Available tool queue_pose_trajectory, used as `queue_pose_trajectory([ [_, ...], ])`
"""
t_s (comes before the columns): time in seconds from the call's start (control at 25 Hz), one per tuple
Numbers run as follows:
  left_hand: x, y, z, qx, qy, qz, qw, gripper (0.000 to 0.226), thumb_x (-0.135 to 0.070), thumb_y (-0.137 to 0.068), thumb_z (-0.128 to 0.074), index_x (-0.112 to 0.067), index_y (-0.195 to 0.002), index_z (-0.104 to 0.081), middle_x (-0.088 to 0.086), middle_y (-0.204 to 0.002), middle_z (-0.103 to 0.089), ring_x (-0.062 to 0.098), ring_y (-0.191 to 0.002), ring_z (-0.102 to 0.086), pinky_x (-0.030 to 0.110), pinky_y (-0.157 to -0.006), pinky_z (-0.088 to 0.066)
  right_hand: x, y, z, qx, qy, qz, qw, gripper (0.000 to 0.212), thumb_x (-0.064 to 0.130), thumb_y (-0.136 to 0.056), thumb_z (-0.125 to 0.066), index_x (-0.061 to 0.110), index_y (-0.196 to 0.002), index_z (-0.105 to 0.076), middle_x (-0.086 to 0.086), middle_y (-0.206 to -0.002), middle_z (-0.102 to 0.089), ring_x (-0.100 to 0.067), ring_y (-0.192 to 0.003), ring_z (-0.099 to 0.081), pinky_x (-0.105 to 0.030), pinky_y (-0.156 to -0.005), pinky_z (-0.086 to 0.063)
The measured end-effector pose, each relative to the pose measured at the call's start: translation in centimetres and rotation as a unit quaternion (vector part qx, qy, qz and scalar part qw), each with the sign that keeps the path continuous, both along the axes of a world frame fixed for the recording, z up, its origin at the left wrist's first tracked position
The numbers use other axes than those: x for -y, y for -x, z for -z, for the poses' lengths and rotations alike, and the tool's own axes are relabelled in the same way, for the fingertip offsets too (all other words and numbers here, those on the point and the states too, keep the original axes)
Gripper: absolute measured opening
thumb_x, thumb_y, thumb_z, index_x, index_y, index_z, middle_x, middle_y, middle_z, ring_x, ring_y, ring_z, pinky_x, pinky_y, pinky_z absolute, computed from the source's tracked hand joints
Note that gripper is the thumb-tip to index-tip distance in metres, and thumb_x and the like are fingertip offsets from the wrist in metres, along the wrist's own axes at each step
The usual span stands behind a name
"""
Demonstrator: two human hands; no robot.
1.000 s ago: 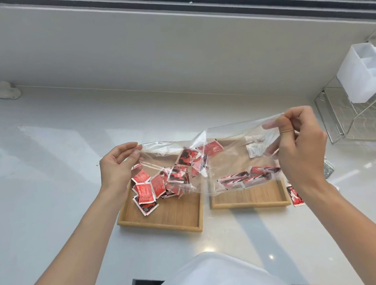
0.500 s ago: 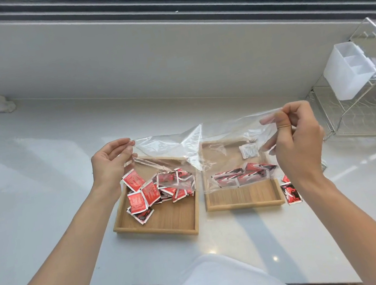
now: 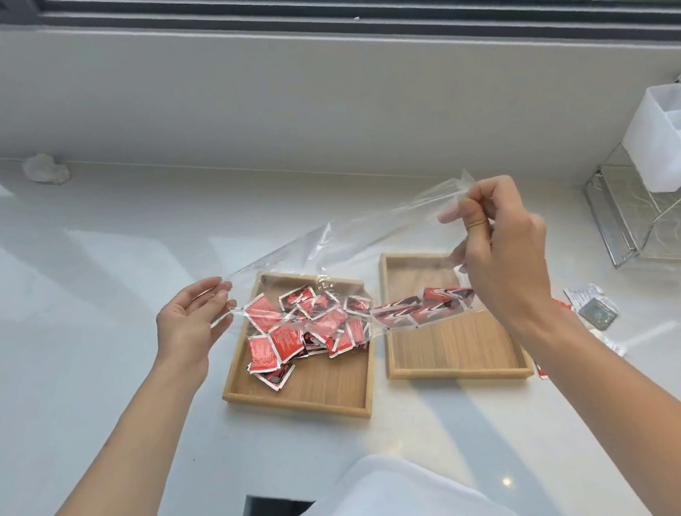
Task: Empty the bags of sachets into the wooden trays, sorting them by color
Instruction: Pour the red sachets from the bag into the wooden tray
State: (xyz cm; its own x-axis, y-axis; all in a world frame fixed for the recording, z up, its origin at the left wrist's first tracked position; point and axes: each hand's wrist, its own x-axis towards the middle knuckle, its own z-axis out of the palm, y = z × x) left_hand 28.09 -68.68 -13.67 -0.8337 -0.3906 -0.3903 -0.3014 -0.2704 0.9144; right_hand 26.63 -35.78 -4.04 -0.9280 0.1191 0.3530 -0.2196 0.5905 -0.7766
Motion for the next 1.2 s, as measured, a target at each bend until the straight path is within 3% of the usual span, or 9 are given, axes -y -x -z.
queue_pose_trajectory([
  [0.28,1.0,-1.4,1.0,0.008,-0.115,-0.015,0.993,0.025,0.004,-0.09,-0.062,-0.015,-0.107,-0.063,0.003,-0.097,-0.067,0.017,-0.088,-0.067,0.029,-0.084,-0.052,0.2,0.2,-0.7,-0.031,-0.039,-0.041,0.998,0.011,0.011,-0.101,-0.045,0.021,-0.095,-0.045,0.014,-0.089,-0.07,-0.015,-0.052,-0.068,-0.048,-0.057,-0.054],
  [0.6,0.7,-1.9,1.9,0.015,-0.113,0.0,0.993,0.033,0.007,-0.088,-0.062,-0.018,-0.11,-0.062,0.002,-0.097,-0.066,0.019,-0.092,-0.068,0.037,-0.093,-0.051,0.8,-0.5,-0.9,-0.039,-0.06,-0.034,0.997,0.012,0.021,-0.099,-0.045,0.03,-0.093,-0.045,0.017,-0.086,-0.07,-0.014,-0.064,-0.072,-0.051,-0.062,-0.054],
  [0.92,0.0,-2.3,2.1,0.028,-0.127,-0.005,0.992,0.047,0.007,-0.088,-0.061,-0.006,-0.132,-0.05,0.005,-0.092,-0.068,0.022,-0.092,-0.066,0.04,-0.101,-0.048,1.0,-0.9,-1.0,-0.047,-0.097,-0.029,0.994,0.015,0.019,-0.1,-0.046,0.032,-0.092,-0.044,0.014,-0.086,-0.071,-0.012,-0.07,-0.073,-0.049,-0.065,-0.054],
  [1.04,-0.2,-2.4,2.0,0.027,-0.129,0.018,0.991,0.031,-0.002,-0.092,-0.06,-0.006,-0.123,-0.056,-0.003,-0.076,-0.074,0.017,-0.086,-0.067,0.033,-0.094,-0.052,1.1,-1.2,-0.9,-0.053,-0.094,-0.032,0.994,0.01,0.023,-0.098,-0.046,0.031,-0.093,-0.045,0.012,-0.083,-0.072,-0.019,-0.072,-0.074,-0.049,-0.063,-0.053],
  [1.2,-0.5,-2.8,1.8,0.028,-0.122,0.061,0.99,0.022,-0.005,-0.095,-0.057,-0.006,-0.116,-0.062,-0.006,-0.069,-0.072,0.008,-0.07,-0.067,0.022,-0.076,-0.056,1.3,-1.3,-1.6,-0.069,-0.089,-0.045,0.993,0.011,0.021,-0.099,-0.046,0.03,-0.094,-0.046,0.015,-0.085,-0.071,-0.015,-0.072,-0.074,-0.049,-0.064,-0.053],
])
